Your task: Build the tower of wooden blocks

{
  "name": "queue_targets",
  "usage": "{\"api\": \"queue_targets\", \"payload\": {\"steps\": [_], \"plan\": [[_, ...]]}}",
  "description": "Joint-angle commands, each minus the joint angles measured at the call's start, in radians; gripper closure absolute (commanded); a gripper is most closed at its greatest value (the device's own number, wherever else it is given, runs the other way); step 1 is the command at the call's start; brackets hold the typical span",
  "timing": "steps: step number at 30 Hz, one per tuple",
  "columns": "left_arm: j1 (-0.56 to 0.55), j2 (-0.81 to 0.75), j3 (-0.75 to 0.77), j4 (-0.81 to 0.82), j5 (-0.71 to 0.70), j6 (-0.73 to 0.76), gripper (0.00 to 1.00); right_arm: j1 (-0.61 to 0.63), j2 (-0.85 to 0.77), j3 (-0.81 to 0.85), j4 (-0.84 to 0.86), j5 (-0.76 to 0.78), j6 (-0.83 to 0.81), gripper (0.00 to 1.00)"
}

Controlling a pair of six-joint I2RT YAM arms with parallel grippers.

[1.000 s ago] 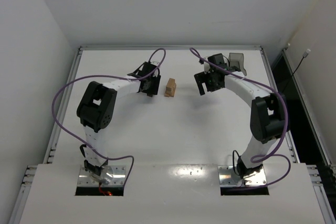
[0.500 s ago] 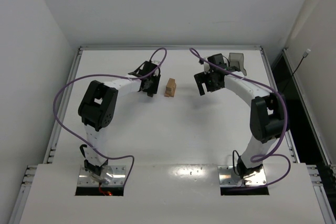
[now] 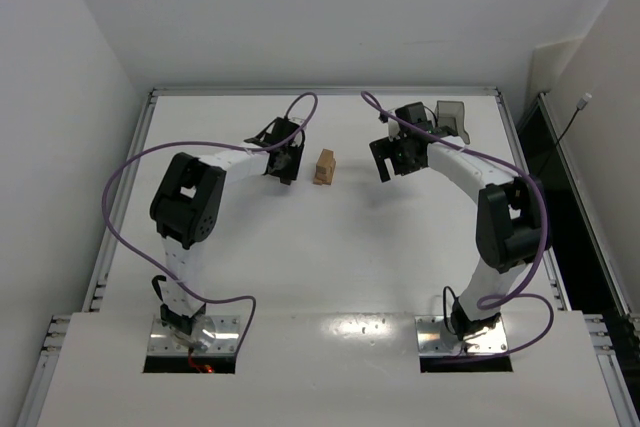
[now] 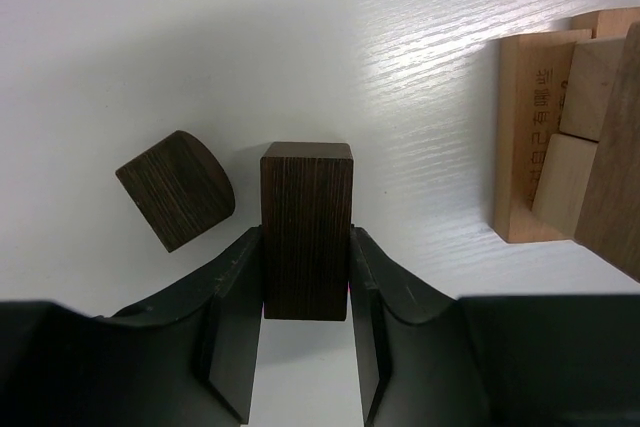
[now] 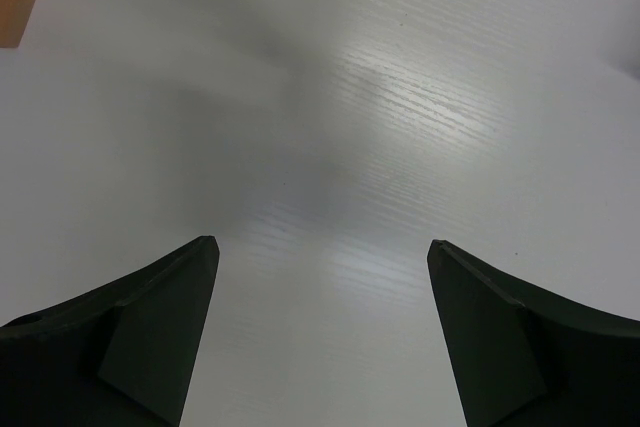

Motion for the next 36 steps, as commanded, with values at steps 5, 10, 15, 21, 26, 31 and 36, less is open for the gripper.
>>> {"api": "queue_targets", "payload": {"steps": [5, 10, 15, 21, 26, 31, 36], "plan": [[0.014, -0.104, 0.032, -0.058, -0.025, -0.020, 1.00, 0.006, 0.003, 0.036, 0.014, -0.011, -0.007, 0.17], [0.014, -0.167, 0.127, -0.168, -0.058, -0.106, 1.00, 0.006, -0.007, 0.036, 0.014, -0.002, -0.007, 0.17], [-0.010, -0.178, 0.264, -0.308, -0.081, -0.152, 1.00, 0.006, -0.016, 0.036, 0.014, 0.007, -0.007, 0.17], [-0.052, -0.151, 0.406, -0.409, -0.117, -0.186, 1.00, 0.006, -0.046, 0.018, 0.014, 0.016, -0.007, 0.17], [-0.090, -0.151, 0.471, -0.420, -0.077, -0.209, 1.00, 0.006, -0.056, 0.009, 0.023, 0.017, -0.007, 0.17], [-0.127, -0.115, 0.514, -0.440, -0.068, -0.209, 1.00, 0.006, -0.056, 0.009, 0.023, 0.017, -0.007, 0.17], [-0.150, -0.062, 0.525, -0.440, -0.019, -0.209, 1.00, 0.006, -0.056, 0.009, 0.023, 0.017, -0.007, 0.17]]}}
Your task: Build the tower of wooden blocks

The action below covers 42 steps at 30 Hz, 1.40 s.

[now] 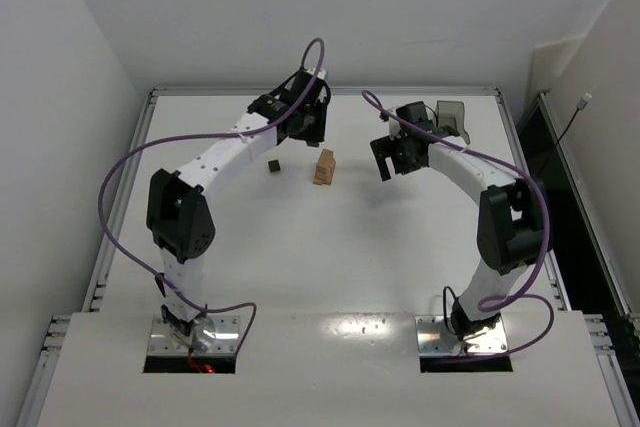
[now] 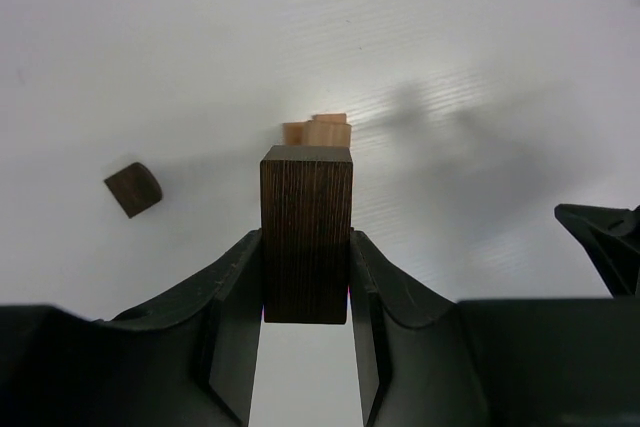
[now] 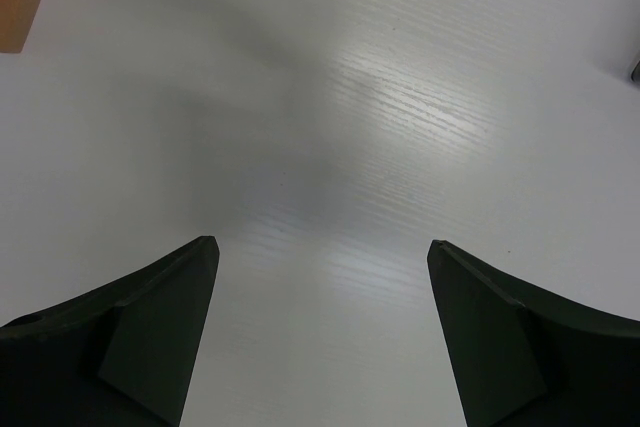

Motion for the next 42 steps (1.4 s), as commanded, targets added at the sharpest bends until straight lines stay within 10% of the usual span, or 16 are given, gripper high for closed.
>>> {"api": "queue_targets", "payload": {"steps": [1, 42], "plan": [[-0.020, 0.045, 0.040, -0.008, 0.052, -0.003, 1.00, 0.006, -0.043, 0.009, 0.022, 0.008, -0.007, 0.17], [-0.020, 0.217, 0.114, 0.001, 0.076, 0.049, 1.00, -0.003, -0.032, 0.018, 0.022, 0.008, -0.007, 0.12]]}}
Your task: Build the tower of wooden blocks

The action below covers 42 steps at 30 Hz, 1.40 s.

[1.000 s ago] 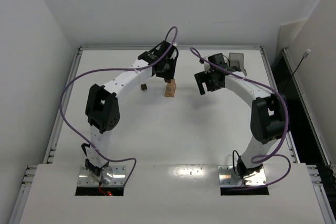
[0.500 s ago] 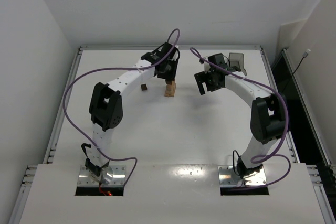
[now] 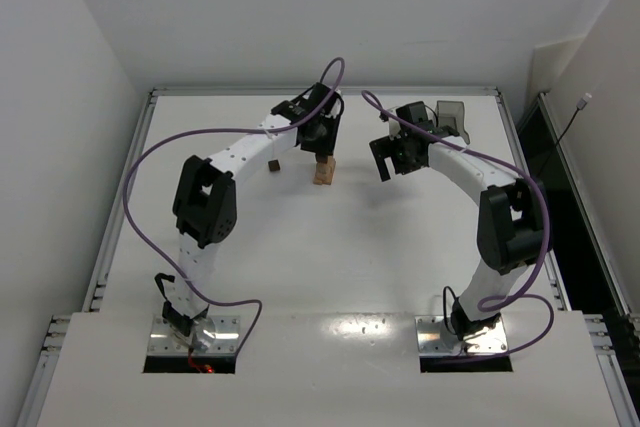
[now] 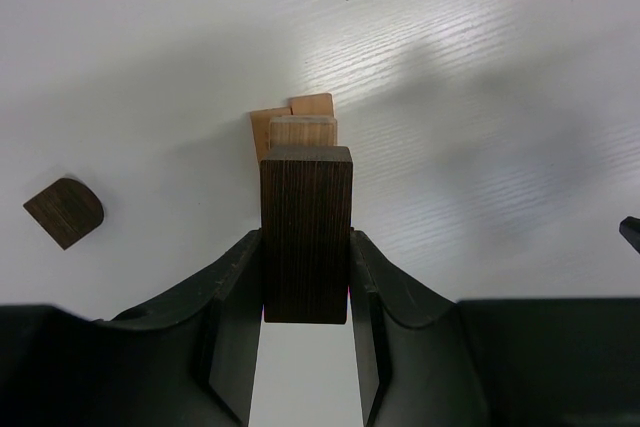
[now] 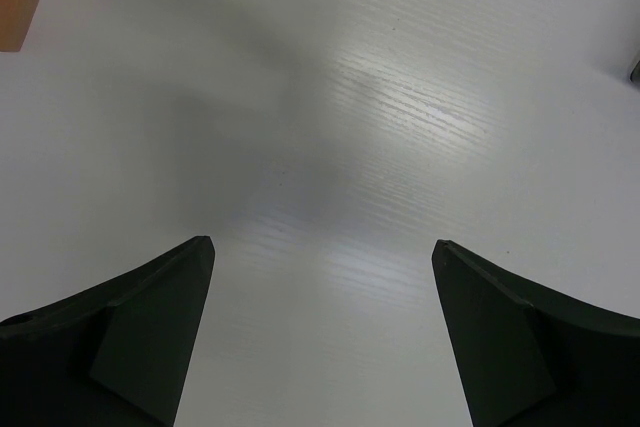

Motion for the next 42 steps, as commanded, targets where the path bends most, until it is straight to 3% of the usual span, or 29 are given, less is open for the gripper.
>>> {"api": "queue_targets", "payload": {"steps": [1, 16, 30, 35, 42], "plan": [[-0.004, 0.016, 0.041, 0.020, -0.006, 0.014, 1.00, -0.002, -0.032, 0.018, 0.022, 0.007, -0.003, 0.12], [-0.004, 0.043, 0.054, 0.020, -0.015, 0.014, 0.98, -0.002, -0.023, 0.018, 0.022, 0.007, -0.003, 0.12], [-0.004, 0.052, 0.063, 0.020, -0.006, 0.014, 0.86, -0.002, -0.014, 0.018, 0.022, -0.002, -0.003, 0.12], [-0.004, 0.052, 0.063, 0.011, -0.016, 0.014, 0.74, -0.002, -0.014, 0.018, 0.022, -0.002, -0.003, 0.12], [-0.004, 0.052, 0.063, 0.011, -0.026, 0.014, 0.70, -0.002, -0.014, 0.018, 0.022, -0.002, -0.003, 0.12]]}}
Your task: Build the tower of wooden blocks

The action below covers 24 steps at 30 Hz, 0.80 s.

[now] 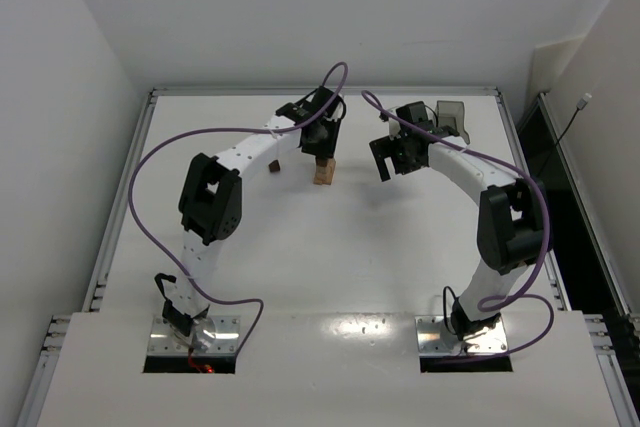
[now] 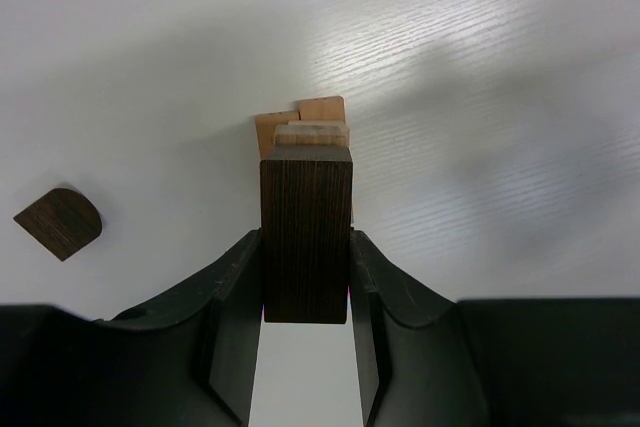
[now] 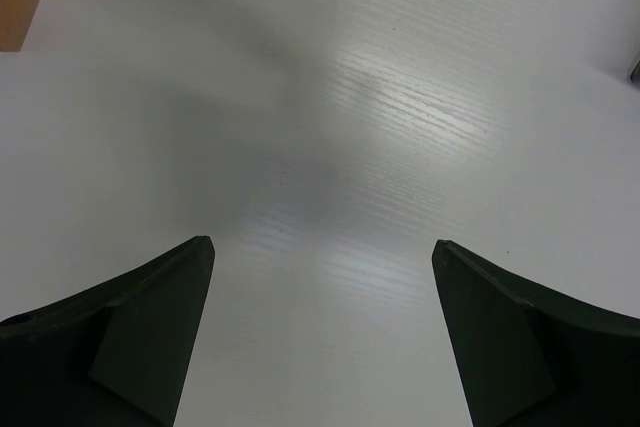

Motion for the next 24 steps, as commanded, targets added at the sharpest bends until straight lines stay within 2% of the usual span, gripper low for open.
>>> {"api": "queue_targets", "payload": {"steps": [1, 8, 20, 24], "plan": [[-0.004, 0.004, 0.046, 0.011, -0.010, 0.010, 0.68, -0.002, -0.014, 0.018, 0.022, -0.001, -0.003, 0.12], [-0.004, 0.013, 0.046, 0.011, -0.020, 0.010, 0.61, -0.002, -0.005, 0.018, 0.022, -0.001, -0.003, 0.12], [-0.004, 0.001, 0.055, 0.011, -0.030, 0.010, 0.59, -0.002, -0.005, 0.018, 0.022, -0.001, -0.003, 0.12], [-0.013, -0.021, 0.064, 0.011, -0.052, 0.023, 0.56, -0.002, -0.005, 0.018, 0.022, -0.001, -0.003, 0.12]]}}
